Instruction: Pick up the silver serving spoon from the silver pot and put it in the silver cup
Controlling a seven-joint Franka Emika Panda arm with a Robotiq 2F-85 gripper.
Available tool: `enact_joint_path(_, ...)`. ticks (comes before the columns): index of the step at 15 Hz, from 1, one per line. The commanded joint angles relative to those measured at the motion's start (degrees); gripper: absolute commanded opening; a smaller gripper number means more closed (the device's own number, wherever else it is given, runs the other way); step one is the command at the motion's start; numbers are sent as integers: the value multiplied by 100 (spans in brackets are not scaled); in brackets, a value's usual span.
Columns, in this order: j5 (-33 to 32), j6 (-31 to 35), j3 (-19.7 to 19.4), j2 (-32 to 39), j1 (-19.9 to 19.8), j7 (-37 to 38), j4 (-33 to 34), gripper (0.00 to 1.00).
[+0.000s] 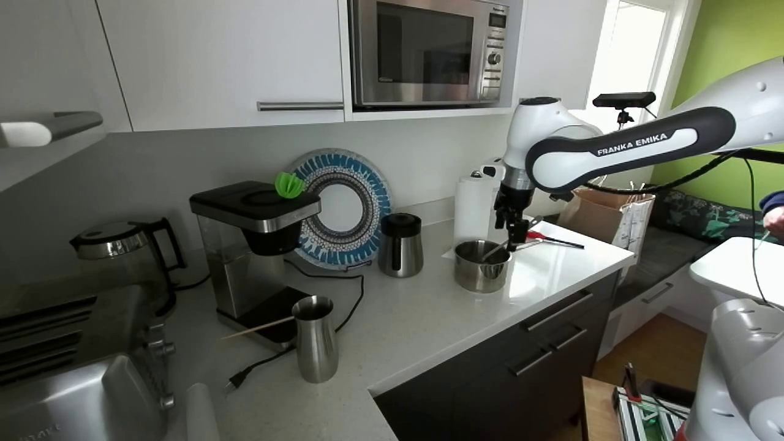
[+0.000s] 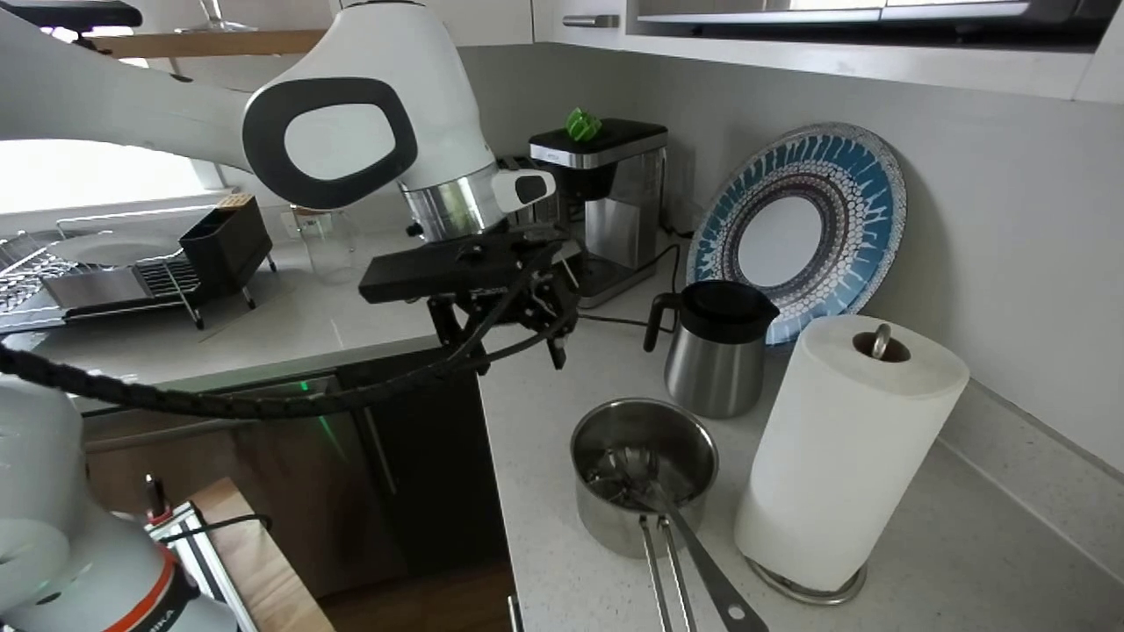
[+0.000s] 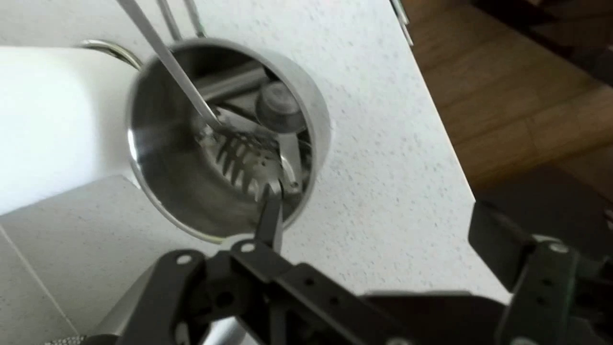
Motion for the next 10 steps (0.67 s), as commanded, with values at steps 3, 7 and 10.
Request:
enact_joint_path(3, -636, 348, -265, 643, -364, -1350, 347, 100)
enact_joint_path(7, -526, 206, -58, 427, -478, -1053, 215, 100)
enact_joint_path(10, -981, 557, -80, 635, -507, -1495, 266, 100)
